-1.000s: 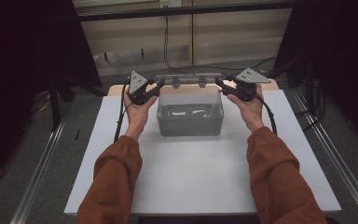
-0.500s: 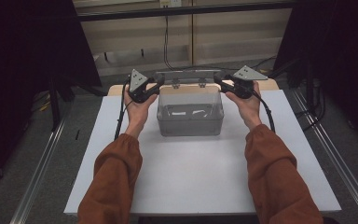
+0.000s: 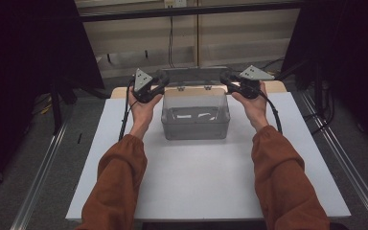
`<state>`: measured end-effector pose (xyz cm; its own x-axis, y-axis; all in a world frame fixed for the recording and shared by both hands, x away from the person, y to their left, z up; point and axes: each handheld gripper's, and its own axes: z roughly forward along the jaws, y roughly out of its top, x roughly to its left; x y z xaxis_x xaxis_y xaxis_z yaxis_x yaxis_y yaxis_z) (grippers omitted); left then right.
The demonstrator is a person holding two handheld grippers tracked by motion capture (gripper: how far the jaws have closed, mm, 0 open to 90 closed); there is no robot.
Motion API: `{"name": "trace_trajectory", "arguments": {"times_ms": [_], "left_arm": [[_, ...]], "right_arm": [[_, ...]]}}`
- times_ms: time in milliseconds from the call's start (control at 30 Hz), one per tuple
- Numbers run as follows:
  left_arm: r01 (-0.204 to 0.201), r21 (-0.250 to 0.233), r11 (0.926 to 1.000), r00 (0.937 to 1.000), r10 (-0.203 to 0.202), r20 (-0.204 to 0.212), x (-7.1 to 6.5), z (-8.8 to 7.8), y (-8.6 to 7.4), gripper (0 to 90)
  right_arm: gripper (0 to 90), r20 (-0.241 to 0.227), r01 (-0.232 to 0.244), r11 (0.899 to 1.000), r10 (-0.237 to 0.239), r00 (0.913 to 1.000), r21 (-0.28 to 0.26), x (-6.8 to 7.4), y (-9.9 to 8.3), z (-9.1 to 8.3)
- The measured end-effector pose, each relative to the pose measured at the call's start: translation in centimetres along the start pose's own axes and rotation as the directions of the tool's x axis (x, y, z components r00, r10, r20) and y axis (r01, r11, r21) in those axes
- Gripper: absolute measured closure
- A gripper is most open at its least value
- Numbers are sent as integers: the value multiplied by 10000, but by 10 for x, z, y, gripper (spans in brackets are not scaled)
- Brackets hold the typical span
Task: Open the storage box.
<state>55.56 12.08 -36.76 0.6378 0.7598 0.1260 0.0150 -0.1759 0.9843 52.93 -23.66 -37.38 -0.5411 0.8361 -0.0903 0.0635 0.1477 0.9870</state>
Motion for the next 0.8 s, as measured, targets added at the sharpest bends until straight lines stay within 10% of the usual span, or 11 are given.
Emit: {"name": "trace_trajectory", "arguments": {"times_ms": [800], "left_arm": [[141,370,9992,9996,-133,-230,15,16,-13,628]], "right_arm": [[701,162,-62,10000,63,9998,-68,-7,4,10]]}}
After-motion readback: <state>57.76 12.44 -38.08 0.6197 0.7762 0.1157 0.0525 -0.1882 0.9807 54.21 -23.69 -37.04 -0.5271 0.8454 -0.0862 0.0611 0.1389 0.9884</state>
